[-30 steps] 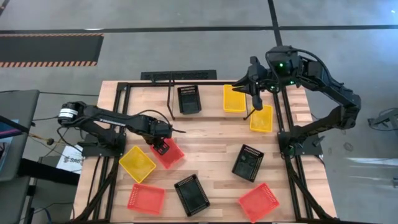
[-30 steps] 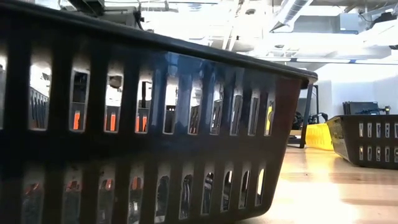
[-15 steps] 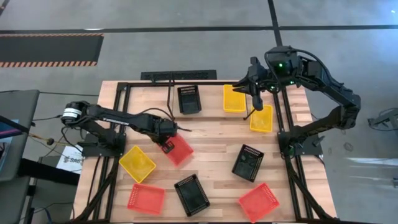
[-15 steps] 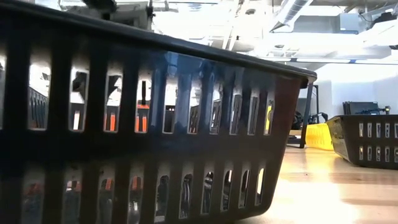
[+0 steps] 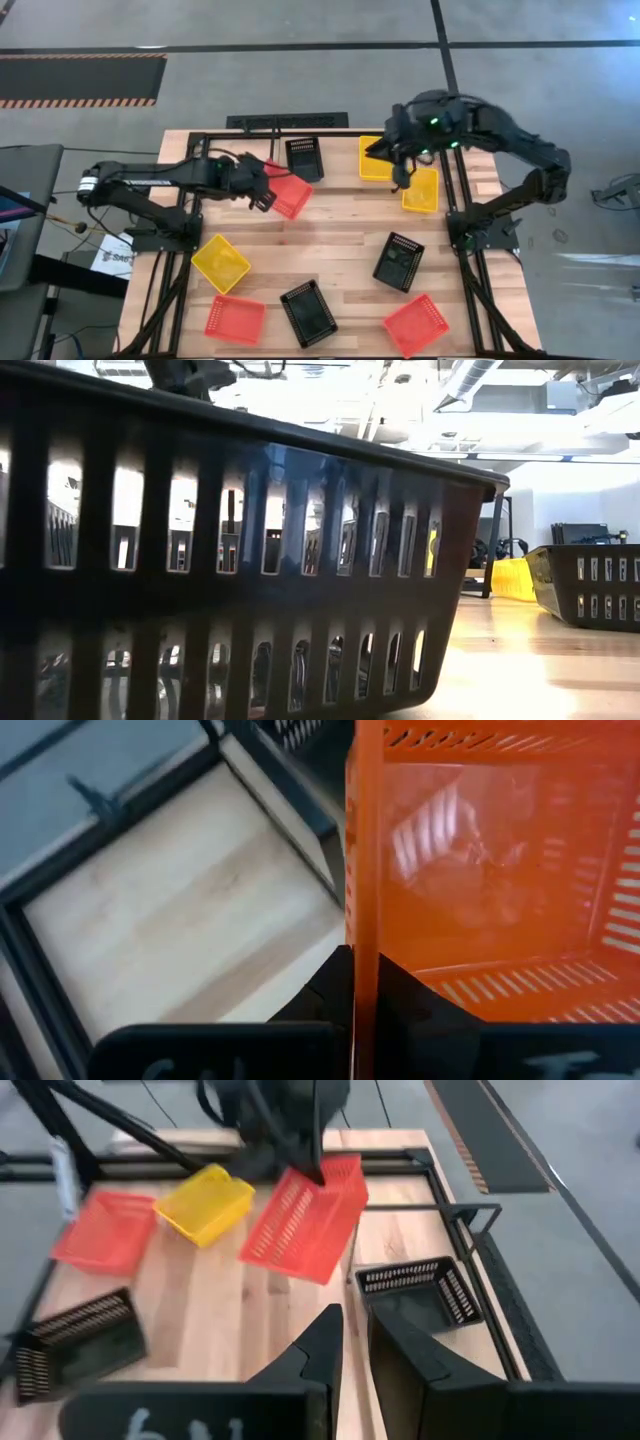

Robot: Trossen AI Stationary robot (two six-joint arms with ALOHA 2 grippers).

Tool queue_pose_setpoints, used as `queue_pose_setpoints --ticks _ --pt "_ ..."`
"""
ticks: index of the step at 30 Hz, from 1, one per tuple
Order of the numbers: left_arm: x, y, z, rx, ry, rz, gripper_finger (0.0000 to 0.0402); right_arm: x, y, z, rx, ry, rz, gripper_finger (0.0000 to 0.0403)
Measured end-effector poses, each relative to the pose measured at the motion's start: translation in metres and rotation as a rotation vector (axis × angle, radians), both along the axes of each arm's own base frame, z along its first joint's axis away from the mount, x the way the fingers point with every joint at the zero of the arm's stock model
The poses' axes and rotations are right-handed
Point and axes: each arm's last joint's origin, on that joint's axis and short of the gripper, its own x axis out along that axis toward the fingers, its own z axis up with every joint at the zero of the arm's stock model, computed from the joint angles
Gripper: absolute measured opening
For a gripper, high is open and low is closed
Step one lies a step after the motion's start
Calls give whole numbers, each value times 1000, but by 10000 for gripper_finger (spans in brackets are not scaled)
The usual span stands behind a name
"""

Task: Stack baskets on shelf by color
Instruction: Put the top orange bin on the shelf

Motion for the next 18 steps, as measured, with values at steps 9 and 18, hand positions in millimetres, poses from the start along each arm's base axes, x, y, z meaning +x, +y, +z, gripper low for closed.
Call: queue_pose_setpoints --ticks 9,18 --pt "1 0 1 -19 6 -46 0 84 20 -54 -147 167 -91 72" --pt "1 0 0 -30 17 -66 0 150 31 -81 -133 203 -76 107"
